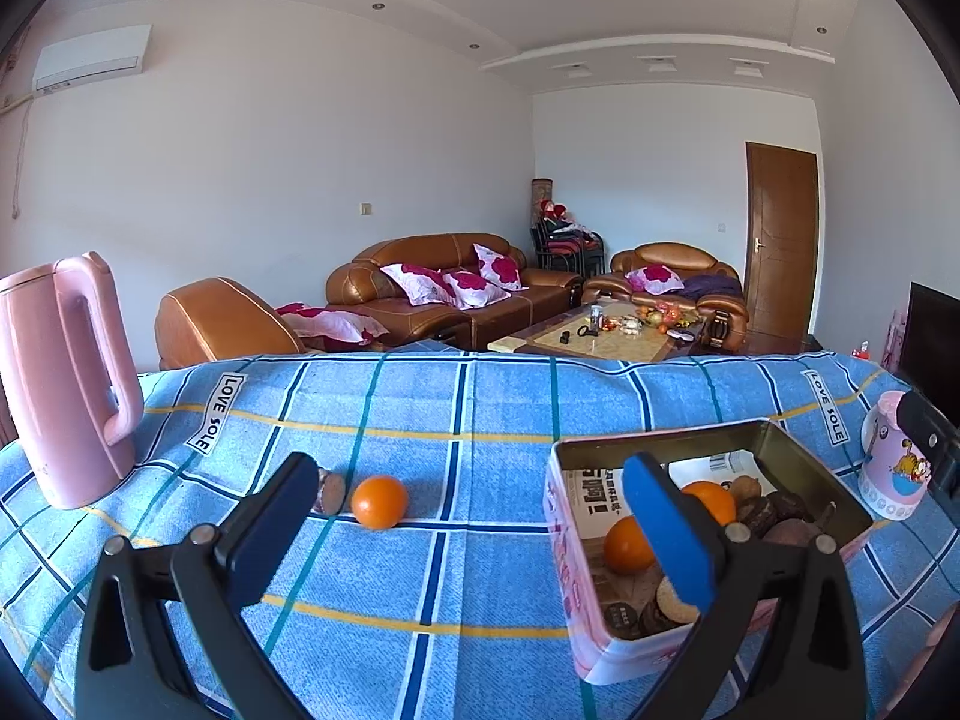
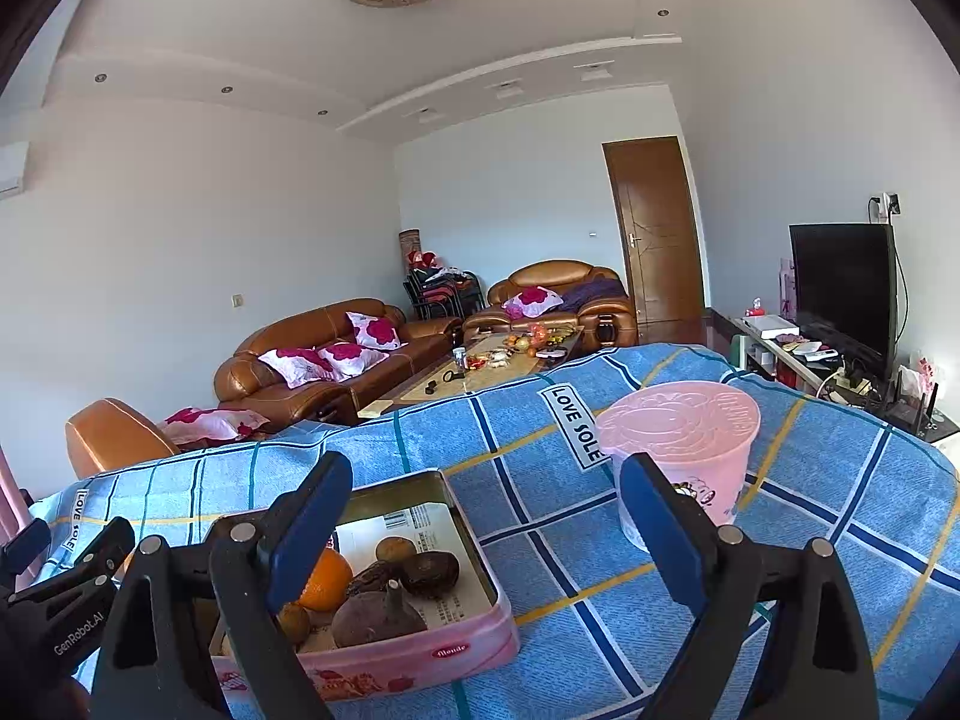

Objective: Organize fruits
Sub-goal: 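Move both open tools from the tin toward the last orange and jar, then grasp the small glass jar with the left tool while the right tool grasps the orange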

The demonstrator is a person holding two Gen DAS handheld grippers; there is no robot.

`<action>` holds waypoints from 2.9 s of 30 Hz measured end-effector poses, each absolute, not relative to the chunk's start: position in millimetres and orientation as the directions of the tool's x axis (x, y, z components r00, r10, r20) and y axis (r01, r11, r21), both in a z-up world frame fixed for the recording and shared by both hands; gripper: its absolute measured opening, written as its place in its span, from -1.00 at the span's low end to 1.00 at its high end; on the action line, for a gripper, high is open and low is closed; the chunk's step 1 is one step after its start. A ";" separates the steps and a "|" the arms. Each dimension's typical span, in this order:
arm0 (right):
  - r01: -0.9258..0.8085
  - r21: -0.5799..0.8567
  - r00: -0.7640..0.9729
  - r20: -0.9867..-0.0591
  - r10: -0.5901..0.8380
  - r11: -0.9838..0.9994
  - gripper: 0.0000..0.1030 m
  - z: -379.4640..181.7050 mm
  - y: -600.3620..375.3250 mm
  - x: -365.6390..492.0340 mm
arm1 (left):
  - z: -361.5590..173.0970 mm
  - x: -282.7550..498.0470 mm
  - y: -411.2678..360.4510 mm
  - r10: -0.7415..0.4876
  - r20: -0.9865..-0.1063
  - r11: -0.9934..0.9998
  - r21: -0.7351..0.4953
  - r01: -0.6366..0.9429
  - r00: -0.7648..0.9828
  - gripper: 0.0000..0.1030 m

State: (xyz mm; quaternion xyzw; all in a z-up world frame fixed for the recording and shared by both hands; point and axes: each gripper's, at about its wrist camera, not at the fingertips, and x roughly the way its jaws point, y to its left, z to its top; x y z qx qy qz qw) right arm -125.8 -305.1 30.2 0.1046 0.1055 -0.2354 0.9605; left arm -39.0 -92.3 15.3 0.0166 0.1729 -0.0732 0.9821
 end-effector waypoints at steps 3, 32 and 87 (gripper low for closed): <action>0.476 0.138 0.862 -0.270 -0.429 0.869 0.79 30.1 -296.0 -123.2 | 14.4 -40.3 -85.3 -0.136 -0.347 0.990 -0.005 0.144 0.928 1.00; 0.289 0.122 0.906 -0.355 -0.230 0.950 0.79 21.4 -175.5 -56.6 | 5.5 3.3 24.8 0.025 -0.411 0.999 0.029 -0.014 0.911 1.00; 0.014 0.095 0.704 -0.708 0.058 0.995 -0.29 -26.1 -81.9 63.1 | -13.5 58.8 103.9 0.147 -0.581 0.988 0.057 -0.140 0.801 1.00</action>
